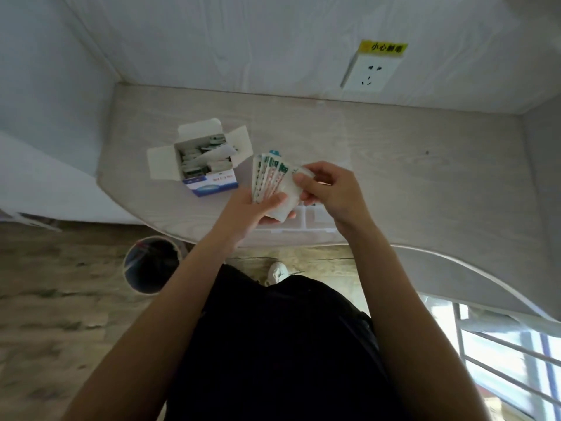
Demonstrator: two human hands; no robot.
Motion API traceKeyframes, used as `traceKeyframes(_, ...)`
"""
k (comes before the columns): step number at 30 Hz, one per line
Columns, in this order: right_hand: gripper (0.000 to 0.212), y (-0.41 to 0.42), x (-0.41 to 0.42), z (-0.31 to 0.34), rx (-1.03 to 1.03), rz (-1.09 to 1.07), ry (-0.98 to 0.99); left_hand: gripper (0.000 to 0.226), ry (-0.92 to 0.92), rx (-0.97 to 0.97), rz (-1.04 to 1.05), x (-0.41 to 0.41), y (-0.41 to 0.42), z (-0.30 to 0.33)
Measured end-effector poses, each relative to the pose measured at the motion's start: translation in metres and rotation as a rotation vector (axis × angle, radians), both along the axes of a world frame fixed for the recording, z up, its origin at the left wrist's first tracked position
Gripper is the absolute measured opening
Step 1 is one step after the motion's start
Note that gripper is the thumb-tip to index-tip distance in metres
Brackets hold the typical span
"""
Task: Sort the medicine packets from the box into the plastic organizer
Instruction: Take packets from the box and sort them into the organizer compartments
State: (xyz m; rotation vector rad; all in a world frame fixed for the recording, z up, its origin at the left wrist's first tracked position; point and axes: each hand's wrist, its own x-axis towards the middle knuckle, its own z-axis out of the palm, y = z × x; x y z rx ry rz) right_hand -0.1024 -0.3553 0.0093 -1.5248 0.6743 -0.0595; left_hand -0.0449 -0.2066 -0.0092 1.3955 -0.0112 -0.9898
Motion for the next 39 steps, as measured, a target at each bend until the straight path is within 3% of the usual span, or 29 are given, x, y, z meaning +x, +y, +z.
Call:
traceKeyframes(13, 0.026, 0.007, -0.014, -0.022, 0.024, 0.054, 0.077, 0.011, 0.016, 0.141, 0.191, -0.023, 0.024, -0.022)
traceKeyframes(16, 0.021, 0.011, -0.013, -0.021, 0.005, 0.091, 0.082, 0.006, -0.004, 0.162, 0.234, -0.026, 0.028, -0.024)
traceKeyframes(20, 0.007, 0.01, -0.013, -0.017, -0.14, -0.042, -0.029, 0.01, -0.028, 0.159, 0.317, -0.027, 0.03, -0.025)
traceKeyframes(23, 0.009, 0.011, -0.016, -0.011, -0.201, -0.15, -0.158, 0.016, -0.039, 0.15, 0.394, -0.027, 0.033, -0.024)
traceKeyframes(28, 0.005, 0.035, -0.02, -0.014, -0.174, 0.007, -0.15, 0.013, -0.024, 0.155, 0.473, -0.025, 0.028, -0.02)
traceKeyframes(34, 0.025, 0.041, -0.02, -0.028, -0.079, -0.002, 0.054, 0.005, -0.036, 0.094, 0.365, -0.031, 0.019, -0.015)
traceKeyframes(39, 0.011, 0.046, -0.018, -0.029, 0.06, 0.005, 0.071, 0.004, -0.051, 0.11, 0.352, -0.034, 0.021, -0.018)
